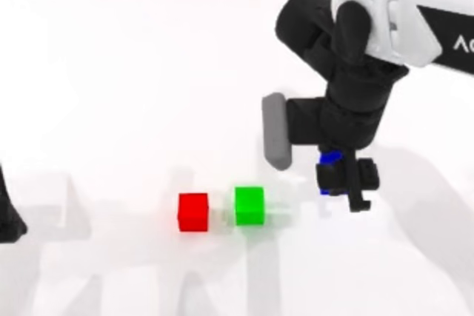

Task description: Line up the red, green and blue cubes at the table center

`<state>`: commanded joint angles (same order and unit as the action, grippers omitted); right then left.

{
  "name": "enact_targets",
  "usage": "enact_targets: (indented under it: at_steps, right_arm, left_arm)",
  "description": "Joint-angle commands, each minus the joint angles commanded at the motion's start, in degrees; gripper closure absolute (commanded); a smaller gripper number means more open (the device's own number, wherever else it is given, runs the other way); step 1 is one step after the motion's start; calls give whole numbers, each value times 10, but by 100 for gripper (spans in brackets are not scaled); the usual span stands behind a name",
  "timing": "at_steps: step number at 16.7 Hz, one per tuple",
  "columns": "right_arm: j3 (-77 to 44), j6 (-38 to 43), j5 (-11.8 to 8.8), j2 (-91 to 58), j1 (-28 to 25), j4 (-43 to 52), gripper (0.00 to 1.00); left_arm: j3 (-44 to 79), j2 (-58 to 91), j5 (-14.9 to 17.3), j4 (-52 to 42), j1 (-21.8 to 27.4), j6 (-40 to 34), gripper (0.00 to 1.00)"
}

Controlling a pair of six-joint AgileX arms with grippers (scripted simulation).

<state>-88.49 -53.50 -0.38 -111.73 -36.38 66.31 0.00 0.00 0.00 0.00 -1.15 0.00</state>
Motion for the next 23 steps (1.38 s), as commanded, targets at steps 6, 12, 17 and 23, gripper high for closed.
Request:
enact_targets:
  at_steps: [6, 12, 17, 23]
  right_arm:
    - [29, 1, 0, -13, 1, -42, 100]
    - [103, 1, 0, -43, 0, -146, 100]
    - [104, 1, 0, -43, 0, -147, 92]
    - [104, 1, 0, -43, 0, -147, 47]
  left_arm:
    - [0, 0, 0, 0, 0, 0, 0]
    - [0, 0, 0, 0, 0, 0, 0]
    - [0, 0, 0, 0, 0, 0, 0]
    - [0, 0, 0, 0, 0, 0, 0]
